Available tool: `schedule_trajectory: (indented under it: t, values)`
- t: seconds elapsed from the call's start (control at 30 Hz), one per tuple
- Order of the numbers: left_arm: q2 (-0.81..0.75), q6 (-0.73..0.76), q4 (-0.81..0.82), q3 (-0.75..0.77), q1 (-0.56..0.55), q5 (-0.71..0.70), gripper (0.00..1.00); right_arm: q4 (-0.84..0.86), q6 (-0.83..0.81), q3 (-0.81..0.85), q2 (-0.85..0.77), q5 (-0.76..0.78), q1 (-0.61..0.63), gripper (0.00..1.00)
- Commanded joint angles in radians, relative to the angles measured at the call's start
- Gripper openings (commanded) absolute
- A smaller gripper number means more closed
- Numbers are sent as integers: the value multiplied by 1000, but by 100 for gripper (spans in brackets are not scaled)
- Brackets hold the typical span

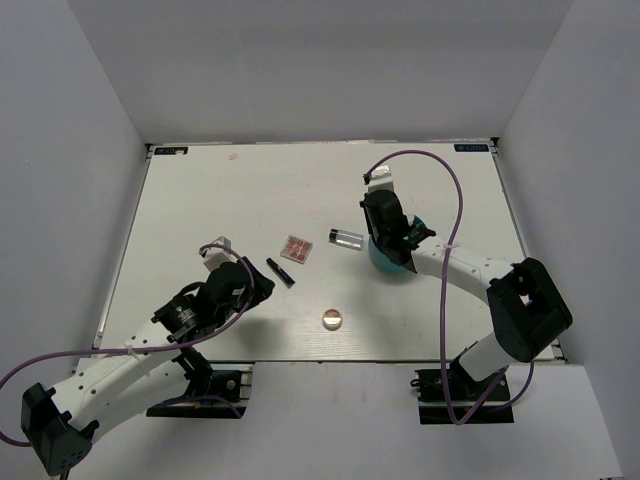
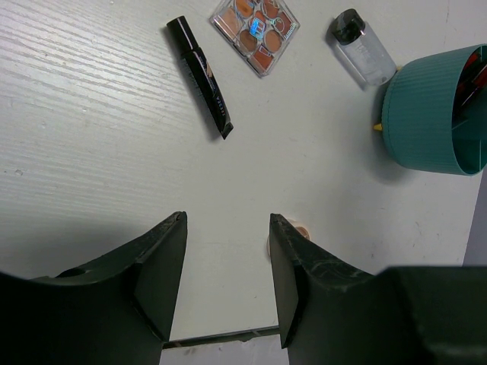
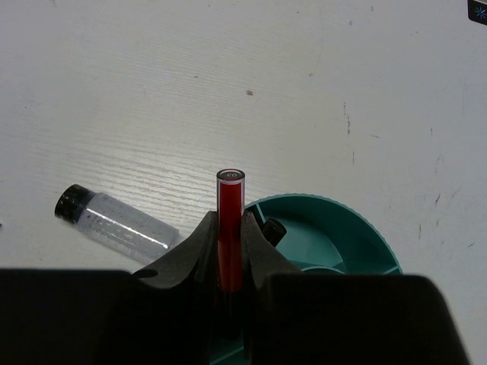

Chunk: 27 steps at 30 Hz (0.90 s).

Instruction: Organize the makeup

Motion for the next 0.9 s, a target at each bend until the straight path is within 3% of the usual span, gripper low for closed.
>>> schedule_trajectory:
  t: [0.0,0.23,0.87]
  values:
    - [-7,4,0,-7,-2,-19,57,20,14,-6,-34,9,0,5]
    - [-6,6,1,-6,-2,-22,57,18,7,-3,-37,5,0,18]
    - [-9,4,-2,-4,-2,-26,58,32,-11,6,-42,3,-1,30]
